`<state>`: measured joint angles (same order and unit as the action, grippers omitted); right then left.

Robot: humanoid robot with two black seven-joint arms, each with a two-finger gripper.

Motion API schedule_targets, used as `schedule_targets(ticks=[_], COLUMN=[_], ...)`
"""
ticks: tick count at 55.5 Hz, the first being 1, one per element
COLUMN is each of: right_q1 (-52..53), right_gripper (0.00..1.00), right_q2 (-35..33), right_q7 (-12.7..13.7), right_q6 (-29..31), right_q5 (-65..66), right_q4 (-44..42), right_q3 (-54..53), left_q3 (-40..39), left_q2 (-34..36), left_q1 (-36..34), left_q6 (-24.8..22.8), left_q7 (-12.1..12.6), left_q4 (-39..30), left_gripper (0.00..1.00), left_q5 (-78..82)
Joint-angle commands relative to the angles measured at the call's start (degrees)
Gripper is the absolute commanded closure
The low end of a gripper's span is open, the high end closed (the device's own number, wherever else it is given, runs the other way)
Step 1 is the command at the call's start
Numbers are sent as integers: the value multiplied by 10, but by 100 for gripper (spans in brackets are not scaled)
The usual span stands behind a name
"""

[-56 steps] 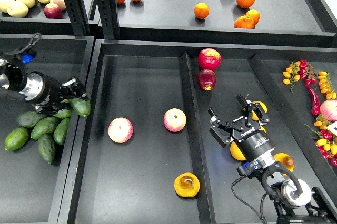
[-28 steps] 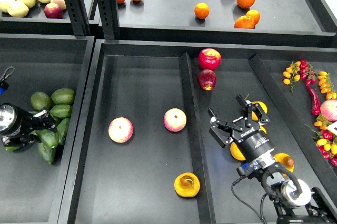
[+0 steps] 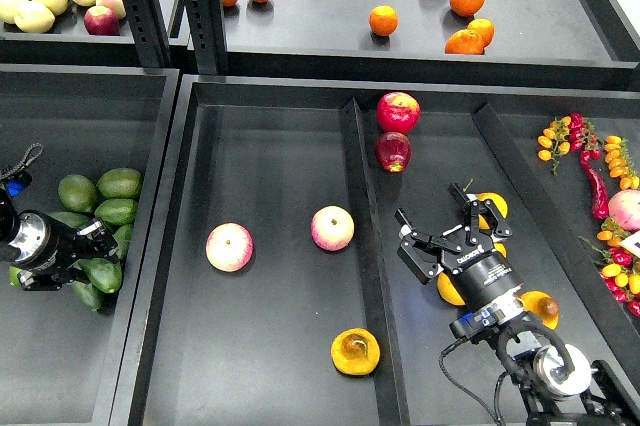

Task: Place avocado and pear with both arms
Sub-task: 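Lower the avocado among the other avocados and open the left gripper, then raise the left gripper away from the avocado bin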

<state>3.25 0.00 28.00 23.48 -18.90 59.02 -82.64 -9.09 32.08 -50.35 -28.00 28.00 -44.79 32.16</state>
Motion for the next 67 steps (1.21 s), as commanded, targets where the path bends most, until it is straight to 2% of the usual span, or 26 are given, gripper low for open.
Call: schedule_targets(ticks=[1,15,19,25,26,31,37,48,67], right_q1=[0,0,0,0,0,0,0,0,-2], right_gripper=[0,0,0,0,0,0,0,0,0], right_q2=[0,0,0,0,0,0,0,0,0], right_q7=[0,0,0,0,0,0,0,0,0], right_q6=[0,0,0,0,0,0,0,0,0], right_q5=[0,0,0,0,0,0,-1,0,0], right_q4=[0,0,0,0,0,0,0,0,-7], right_q3=[0,0,0,0,0,1,1,1,1], left_q3=[0,0,-1,-8,-15,-16,-27,-101,-296], left_q2=[-4,-4,-4,-5,-4,-3,-2,3,-3], left_q1=[0,-1,-4,-10,-11,-13,-16,-17,-17], left_q6=[0,0,0,0,0,0,0,0,0], left_q7=[0,0,0,0,0,0,0,0,0], left_q4=[8,9,8,9,9,9,9,6,3], left_gripper=[52,45,39,17,9,2,1,1,1], left_q5=[2,4,3,3,3,3,1,-6,-133])
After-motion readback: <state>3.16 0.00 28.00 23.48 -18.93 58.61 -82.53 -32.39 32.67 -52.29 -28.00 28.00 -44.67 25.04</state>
